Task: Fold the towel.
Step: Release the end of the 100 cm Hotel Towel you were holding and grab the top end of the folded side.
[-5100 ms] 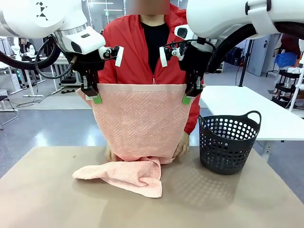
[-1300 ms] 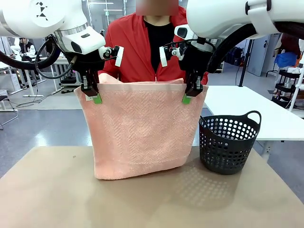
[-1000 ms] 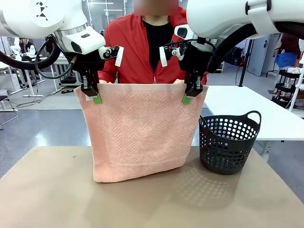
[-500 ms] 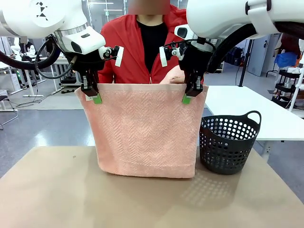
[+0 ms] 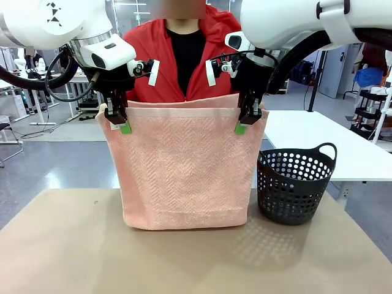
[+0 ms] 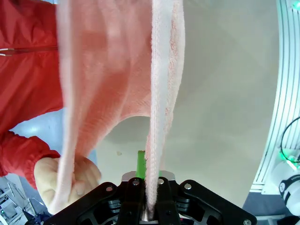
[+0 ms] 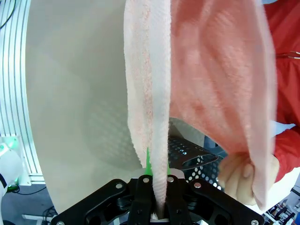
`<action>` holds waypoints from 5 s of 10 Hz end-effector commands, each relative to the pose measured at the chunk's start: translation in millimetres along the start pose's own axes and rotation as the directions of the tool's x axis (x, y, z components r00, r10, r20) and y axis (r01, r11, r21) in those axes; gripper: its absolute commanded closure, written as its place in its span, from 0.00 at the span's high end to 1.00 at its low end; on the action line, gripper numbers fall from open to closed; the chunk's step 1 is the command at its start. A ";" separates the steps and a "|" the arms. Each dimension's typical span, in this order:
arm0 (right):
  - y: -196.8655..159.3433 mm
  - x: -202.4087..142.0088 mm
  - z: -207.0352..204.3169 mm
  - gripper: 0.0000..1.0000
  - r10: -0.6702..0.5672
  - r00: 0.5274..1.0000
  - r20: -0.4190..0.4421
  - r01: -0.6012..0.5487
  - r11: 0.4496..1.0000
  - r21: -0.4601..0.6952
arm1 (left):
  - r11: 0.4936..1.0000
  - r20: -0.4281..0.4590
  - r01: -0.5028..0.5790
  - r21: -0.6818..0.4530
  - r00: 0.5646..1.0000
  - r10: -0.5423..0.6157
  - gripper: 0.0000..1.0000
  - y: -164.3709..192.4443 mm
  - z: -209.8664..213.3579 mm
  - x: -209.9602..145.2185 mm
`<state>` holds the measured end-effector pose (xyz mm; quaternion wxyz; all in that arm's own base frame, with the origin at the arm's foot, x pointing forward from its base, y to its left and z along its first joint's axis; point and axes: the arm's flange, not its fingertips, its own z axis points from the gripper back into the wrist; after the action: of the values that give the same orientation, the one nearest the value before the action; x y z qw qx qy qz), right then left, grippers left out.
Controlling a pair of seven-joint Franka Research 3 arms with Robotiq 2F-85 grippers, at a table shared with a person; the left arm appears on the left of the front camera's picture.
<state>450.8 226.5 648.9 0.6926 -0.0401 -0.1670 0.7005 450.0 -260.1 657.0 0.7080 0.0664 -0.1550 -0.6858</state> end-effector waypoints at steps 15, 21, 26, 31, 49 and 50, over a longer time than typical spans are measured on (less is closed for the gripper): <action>4.0 -4.4 9.9 0.32 -0.011 1.000 0.017 0.012 0.999 -0.047 | 0.999 0.008 -0.017 0.032 1.000 0.017 0.40 -0.7 3.8 0.6; 29.4 -8.8 83.2 1.00 0.034 0.995 0.095 -0.011 0.972 -0.234 | 0.963 0.093 -0.061 0.263 0.995 0.038 0.83 -22.0 77.8 -2.4; 27.9 -5.2 88.9 1.00 0.044 0.995 0.087 -0.020 0.965 -0.262 | 0.950 0.112 -0.059 0.306 0.993 0.026 1.00 -24.5 90.3 -1.6; 2.6 -3.2 71.1 1.00 -0.007 0.999 0.041 0.015 0.982 -0.190 | 0.977 0.067 0.008 0.212 0.997 -0.023 1.00 -3.8 70.2 13.8; -21.3 -18.1 20.9 0.00 -0.094 0.996 0.000 0.094 0.994 -0.058 | 0.998 0.008 -0.037 0.057 0.999 0.036 0.00 9.0 17.2 3.3; -19.2 -10.7 26.3 0.00 -0.021 1.000 0.013 0.022 0.997 -0.069 | 0.998 0.019 -0.015 0.063 1.000 0.014 0.00 7.8 13.1 13.8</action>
<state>463.0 212.3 674.4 0.7018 -0.0551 -0.1937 0.6834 454.1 -271.2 673.1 0.7099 0.0808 -0.1835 -0.6752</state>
